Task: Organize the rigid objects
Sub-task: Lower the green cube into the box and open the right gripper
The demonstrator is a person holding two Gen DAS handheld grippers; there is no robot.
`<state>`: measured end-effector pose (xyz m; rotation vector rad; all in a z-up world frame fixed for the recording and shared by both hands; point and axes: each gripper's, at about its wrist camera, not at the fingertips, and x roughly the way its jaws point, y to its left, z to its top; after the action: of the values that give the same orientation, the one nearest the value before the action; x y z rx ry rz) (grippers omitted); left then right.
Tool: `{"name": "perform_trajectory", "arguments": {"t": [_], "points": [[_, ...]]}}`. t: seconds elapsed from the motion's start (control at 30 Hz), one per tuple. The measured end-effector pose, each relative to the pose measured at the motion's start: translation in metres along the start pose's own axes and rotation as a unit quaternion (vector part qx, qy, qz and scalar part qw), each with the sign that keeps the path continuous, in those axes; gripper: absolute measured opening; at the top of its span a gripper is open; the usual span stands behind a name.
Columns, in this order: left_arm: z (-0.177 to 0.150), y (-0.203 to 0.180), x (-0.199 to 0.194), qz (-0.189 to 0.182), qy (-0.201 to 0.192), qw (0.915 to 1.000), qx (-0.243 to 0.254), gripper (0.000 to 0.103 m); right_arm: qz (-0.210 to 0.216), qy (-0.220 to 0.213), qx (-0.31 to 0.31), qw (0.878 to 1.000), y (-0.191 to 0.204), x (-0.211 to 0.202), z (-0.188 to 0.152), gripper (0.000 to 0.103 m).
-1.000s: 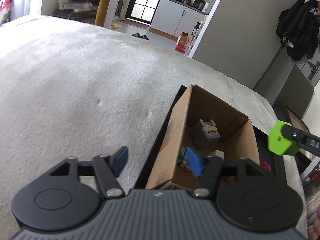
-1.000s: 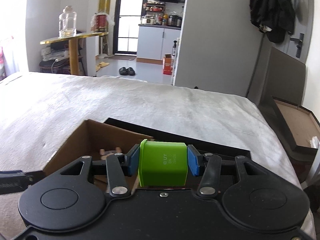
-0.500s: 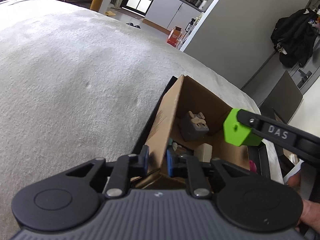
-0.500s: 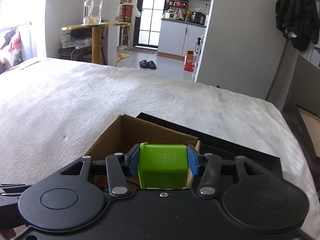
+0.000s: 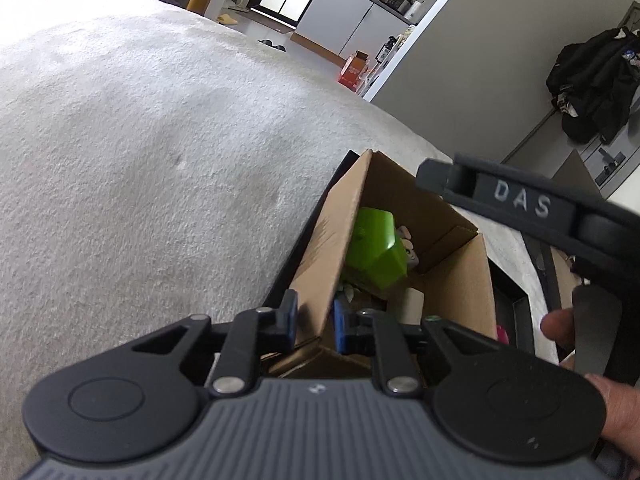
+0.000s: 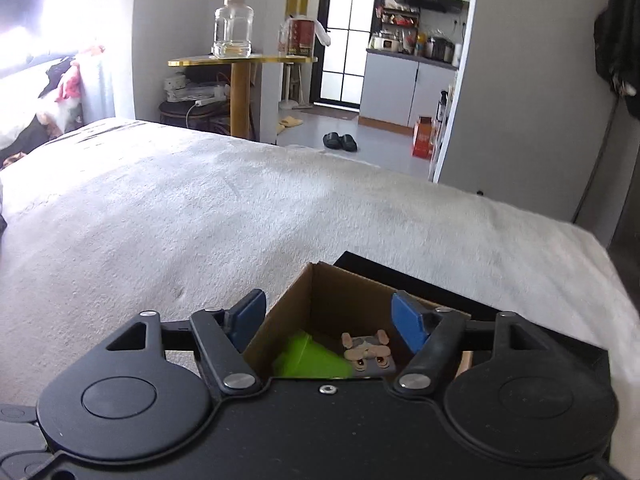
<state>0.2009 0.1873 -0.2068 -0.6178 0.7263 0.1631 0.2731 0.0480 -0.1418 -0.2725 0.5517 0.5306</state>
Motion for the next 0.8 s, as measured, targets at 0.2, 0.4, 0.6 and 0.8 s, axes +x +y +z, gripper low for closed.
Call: {"name": "perform_trajectory", "arguments": {"t": [0.2, 0.4, 0.6, 0.8], "points": [[0.0, 0.0, 0.001, 0.002, 0.0, 1.0, 0.002, 0.017, 0.007, 0.029, 0.018, 0.999, -0.013, -0.005, -0.012, 0.07], [0.002, -0.002, 0.001, 0.006, 0.003, 1.0, 0.005, 0.018, -0.004, 0.042, 0.019, 0.999, -0.024, -0.015, -0.02, 0.07], [0.004, -0.009, 0.002, 0.035, 0.009, 0.999, 0.028, 0.027, -0.014, 0.039, 0.042, 0.998, -0.043, -0.03, -0.019, 0.078], [0.008, -0.018, -0.005, 0.08, -0.006, 0.9958, 0.044, 0.055, -0.022, 0.03, 0.053, 0.998, -0.066, -0.05, -0.017, 0.086]]}}
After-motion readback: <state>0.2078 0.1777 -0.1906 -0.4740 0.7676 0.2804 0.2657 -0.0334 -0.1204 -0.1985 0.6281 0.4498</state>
